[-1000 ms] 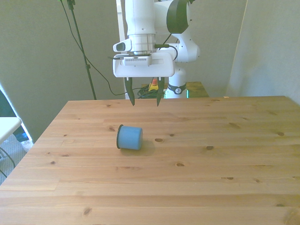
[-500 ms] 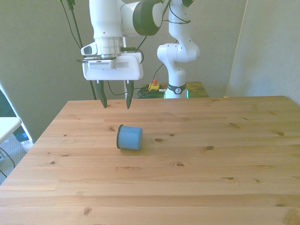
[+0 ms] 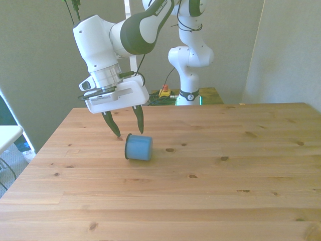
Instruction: Flip the mug upright
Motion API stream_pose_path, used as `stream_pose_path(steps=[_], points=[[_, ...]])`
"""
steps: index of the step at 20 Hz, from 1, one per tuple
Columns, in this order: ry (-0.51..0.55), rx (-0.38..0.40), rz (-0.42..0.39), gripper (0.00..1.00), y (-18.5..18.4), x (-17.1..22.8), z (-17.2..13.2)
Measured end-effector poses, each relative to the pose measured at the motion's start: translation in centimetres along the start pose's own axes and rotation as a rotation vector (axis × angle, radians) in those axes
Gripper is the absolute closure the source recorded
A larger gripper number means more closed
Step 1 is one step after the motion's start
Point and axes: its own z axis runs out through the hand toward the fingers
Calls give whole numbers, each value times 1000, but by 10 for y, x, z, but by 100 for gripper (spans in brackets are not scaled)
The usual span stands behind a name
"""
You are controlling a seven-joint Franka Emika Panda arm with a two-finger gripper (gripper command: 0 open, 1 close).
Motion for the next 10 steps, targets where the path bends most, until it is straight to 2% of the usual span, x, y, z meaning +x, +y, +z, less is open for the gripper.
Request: stream_pose_path(steps=[4,10], points=[[-65,15,-16,0,8,12,7],[-189,92,-53,0,11,30,27]])
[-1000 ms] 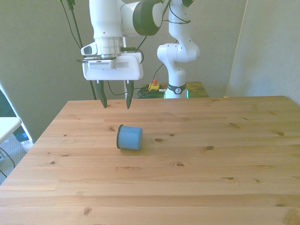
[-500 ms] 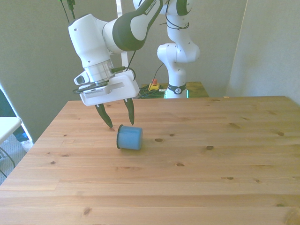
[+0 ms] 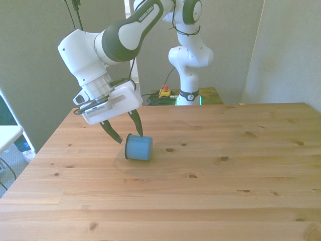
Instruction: Flip the mug upright
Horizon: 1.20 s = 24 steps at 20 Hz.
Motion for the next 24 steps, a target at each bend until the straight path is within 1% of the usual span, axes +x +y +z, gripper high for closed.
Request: stream_pose_path(steps=[4,8,11,17,24], points=[[-81,51,-22,0,-4,-2,1],[-127,71,-29,0,-2,0,-2],[-154,86,-23,0,3,9,4],[-246,120,-27,0,6,22,13],[-296,162,-53,0,-1,27,9]])
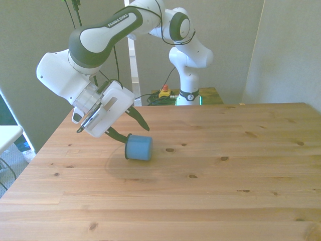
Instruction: Flip the mug upright
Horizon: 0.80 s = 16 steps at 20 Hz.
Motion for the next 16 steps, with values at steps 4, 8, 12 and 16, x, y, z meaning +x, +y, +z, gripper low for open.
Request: stream_pose_path(steps=[4,8,12,16], points=[[-28,2,-6,0,-2,4,9],[-53,15,0,100,1,8,17],[-67,23,4,100,4,11,23],[-84,28,3,100,4,10,24]])
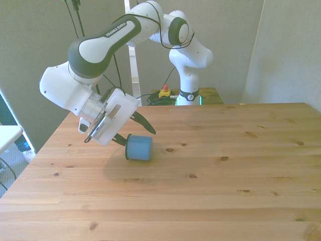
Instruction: Flip the mug upright
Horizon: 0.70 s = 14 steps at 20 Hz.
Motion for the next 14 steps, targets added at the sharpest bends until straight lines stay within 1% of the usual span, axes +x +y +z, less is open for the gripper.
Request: stream_pose_path(steps=[6,14], points=[[-11,9,5,100,4,-1,-3],[-20,7,10,100,7,2,2]])
